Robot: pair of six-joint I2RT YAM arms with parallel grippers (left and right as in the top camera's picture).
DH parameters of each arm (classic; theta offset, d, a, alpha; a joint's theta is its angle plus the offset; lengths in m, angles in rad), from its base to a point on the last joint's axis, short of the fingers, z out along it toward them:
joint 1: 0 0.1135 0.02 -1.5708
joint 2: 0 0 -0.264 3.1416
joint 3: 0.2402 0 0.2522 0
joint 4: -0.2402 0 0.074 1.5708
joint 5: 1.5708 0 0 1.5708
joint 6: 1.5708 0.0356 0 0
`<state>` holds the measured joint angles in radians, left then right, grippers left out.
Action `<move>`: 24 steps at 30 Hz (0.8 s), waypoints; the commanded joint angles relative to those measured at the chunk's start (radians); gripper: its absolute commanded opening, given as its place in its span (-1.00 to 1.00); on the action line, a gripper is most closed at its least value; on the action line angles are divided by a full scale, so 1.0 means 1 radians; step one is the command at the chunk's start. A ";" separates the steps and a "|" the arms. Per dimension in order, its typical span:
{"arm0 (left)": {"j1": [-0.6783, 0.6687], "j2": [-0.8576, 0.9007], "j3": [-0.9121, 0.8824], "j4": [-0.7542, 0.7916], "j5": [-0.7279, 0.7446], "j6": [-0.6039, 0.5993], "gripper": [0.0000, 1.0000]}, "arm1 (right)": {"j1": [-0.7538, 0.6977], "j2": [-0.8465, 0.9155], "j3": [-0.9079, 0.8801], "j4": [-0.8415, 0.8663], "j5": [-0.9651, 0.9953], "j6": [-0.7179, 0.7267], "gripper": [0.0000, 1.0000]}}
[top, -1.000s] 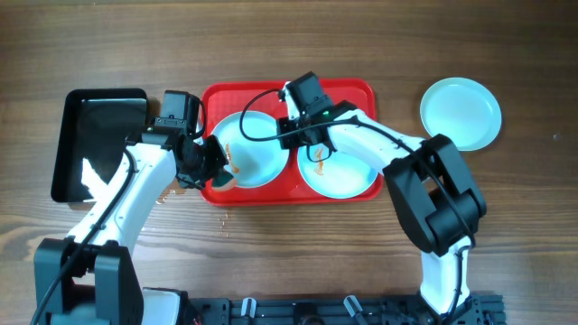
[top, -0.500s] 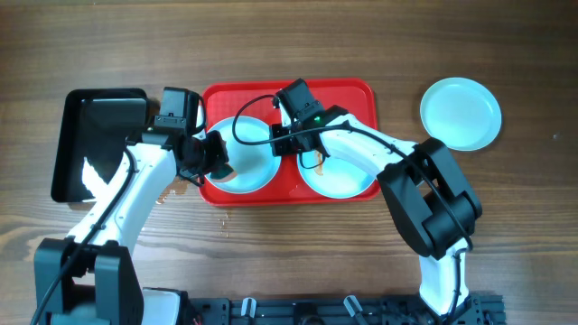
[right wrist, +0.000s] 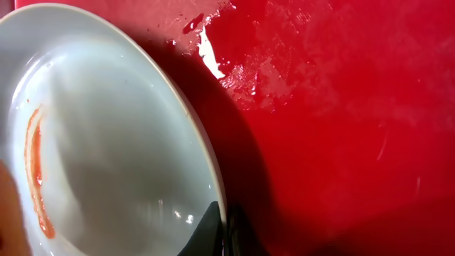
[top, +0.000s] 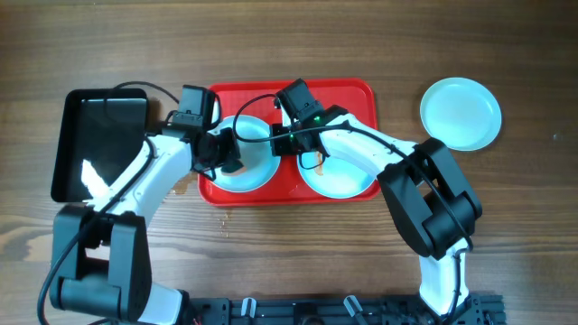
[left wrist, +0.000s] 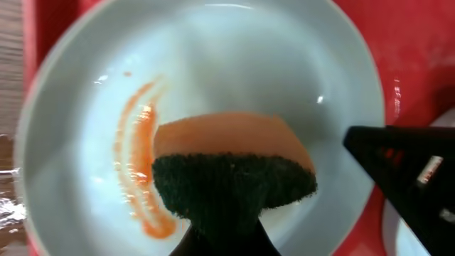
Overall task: Clean dirty plates on tray and stack at the side
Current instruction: 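Move the sponge in the left gripper onto the held plate, then scrub the sauce smear on the plate with the left-gripper sponge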
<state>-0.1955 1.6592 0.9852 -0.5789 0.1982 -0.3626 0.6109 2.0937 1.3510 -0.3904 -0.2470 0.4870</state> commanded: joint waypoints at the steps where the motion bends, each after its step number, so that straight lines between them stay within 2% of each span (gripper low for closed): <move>1: -0.040 0.019 -0.006 0.027 0.044 0.014 -0.92 | 0.007 0.012 -0.003 -0.015 0.010 0.039 -0.91; 7: -0.077 0.071 -0.006 0.078 0.044 -0.063 -0.92 | 0.007 0.012 -0.003 -0.015 0.014 0.047 -0.91; 15: -0.101 0.141 -0.006 0.127 0.035 -0.071 -0.92 | 0.007 0.012 -0.003 -0.016 0.014 0.048 -0.91; 24: -0.096 0.161 -0.006 0.040 -0.175 -0.071 -0.92 | 0.007 0.012 -0.003 -0.038 0.069 0.067 -0.91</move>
<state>-0.2951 1.7897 0.9966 -0.4942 0.1726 -0.4255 0.6125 2.0926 1.3529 -0.4049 -0.2386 0.5312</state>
